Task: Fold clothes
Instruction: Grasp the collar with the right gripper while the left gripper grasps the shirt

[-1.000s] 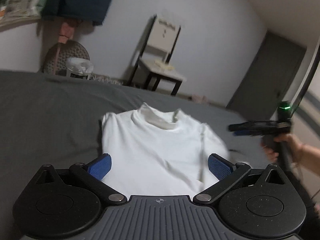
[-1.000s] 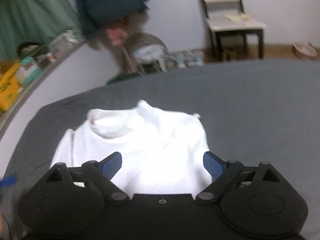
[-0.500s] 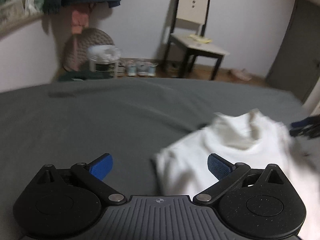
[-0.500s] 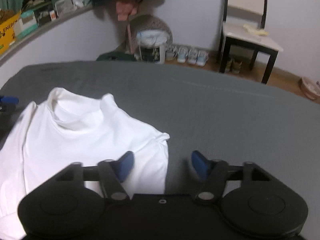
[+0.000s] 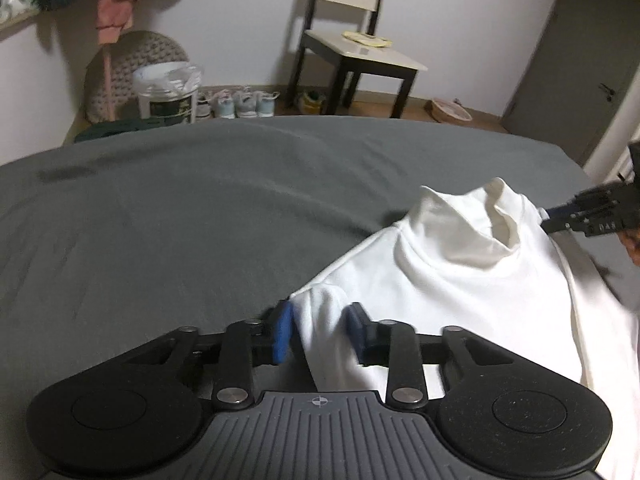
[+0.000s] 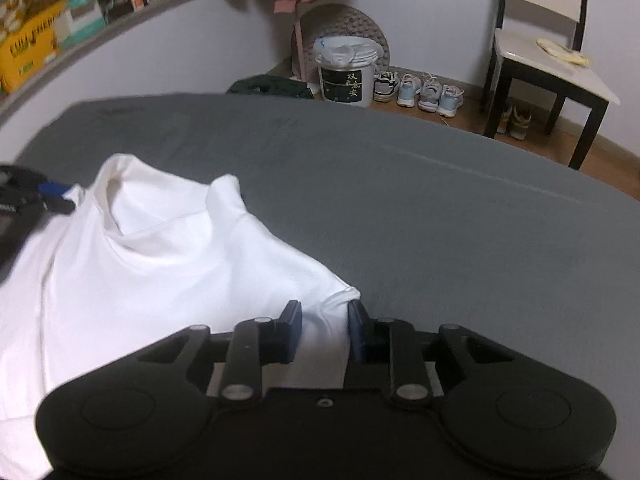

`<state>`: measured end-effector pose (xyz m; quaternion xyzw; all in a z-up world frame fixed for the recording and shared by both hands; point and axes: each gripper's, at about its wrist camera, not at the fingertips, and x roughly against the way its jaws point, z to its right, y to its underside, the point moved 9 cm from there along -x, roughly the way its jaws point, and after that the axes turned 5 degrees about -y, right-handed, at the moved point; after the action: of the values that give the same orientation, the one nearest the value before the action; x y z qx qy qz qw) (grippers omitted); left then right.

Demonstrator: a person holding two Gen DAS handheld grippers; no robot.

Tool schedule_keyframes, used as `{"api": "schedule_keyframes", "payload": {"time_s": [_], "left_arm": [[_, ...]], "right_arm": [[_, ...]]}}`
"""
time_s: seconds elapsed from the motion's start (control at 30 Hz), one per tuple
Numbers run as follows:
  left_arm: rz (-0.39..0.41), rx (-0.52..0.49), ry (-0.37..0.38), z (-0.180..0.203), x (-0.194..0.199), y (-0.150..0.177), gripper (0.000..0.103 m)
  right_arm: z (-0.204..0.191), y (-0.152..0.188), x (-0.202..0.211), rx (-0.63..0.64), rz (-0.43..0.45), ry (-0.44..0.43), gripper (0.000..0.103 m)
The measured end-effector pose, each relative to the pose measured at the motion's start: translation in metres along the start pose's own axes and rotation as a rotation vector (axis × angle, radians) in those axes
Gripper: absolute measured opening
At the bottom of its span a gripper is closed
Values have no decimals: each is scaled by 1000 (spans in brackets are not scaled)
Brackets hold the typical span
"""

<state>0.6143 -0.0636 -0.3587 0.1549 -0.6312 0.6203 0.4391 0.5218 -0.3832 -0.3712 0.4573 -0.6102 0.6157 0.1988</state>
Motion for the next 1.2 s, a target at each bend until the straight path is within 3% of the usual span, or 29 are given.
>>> {"api": "schedule_keyframes", "payload": {"time_s": [0.1, 0.23, 0.37, 0.53, 0.67, 0.77, 0.87, 0.97, 1.07, 1.13, 1.17, 1.2], "left_arm": [[36, -10, -33, 6, 5, 2, 7], [132, -4, -52, 8, 28, 0, 6], [262, -55, -20, 19, 80, 0, 6], [357, -137, 33, 34, 156, 24, 6], [381, -196, 83, 51, 212, 75, 6], [354, -294, 102, 67, 238, 126, 6], [243, -382, 107, 79, 236, 187, 6], [224, -448, 17, 83, 234, 209, 6], [216, -513, -82, 87, 234, 226, 7], [209, -557, -148, 90, 235, 238, 16], [206, -578, -181, 91, 235, 244, 31], [232, -601, -202, 96, 241, 245, 58]], "right_arm": [[1, -1, 3, -54, 39, 15, 11], [-2, 4, 23, -72, 114, 35, 9], [-16, 8, 68, -67, 214, -19, 9], [-51, 34, 145, 0, 305, -102, 9], [-82, 83, 201, 52, 328, -140, 9], [-104, 130, 229, 84, 314, -149, 8], [-124, 186, 228, 145, 214, -136, 8], [-134, 236, 203, 201, 83, -94, 8], [-143, 259, 186, 296, 32, -17, 10], [-151, 262, 188, 349, 45, 22, 24], [-156, 261, 191, 385, 59, 41, 32], [-161, 260, 195, 421, 72, 59, 47]]}}
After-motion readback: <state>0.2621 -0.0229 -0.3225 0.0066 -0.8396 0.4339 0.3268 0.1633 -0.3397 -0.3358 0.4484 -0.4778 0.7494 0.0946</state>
